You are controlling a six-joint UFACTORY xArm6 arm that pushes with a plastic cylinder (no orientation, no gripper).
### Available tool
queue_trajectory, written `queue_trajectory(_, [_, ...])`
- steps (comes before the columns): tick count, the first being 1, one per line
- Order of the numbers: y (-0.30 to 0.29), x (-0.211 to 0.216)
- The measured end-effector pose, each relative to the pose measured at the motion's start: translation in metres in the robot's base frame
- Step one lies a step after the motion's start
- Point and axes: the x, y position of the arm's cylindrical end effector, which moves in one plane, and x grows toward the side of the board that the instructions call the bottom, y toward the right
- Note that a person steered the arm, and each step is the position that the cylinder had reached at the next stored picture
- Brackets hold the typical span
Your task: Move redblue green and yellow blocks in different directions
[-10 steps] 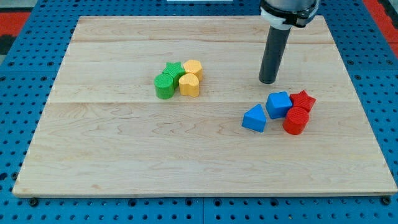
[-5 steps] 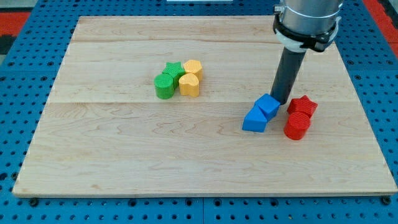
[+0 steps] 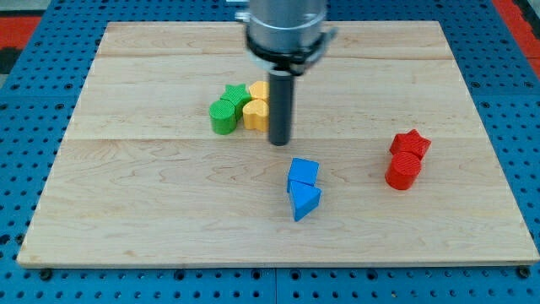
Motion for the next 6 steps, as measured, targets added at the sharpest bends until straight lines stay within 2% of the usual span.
queue_trajectory(1, [-0.035,0.000])
queue_trajectory(2, [-0.012,-0.014])
queue_trajectory(5, [-0.003,-0.126])
queue_trajectory(6, [-0.032,-0.114])
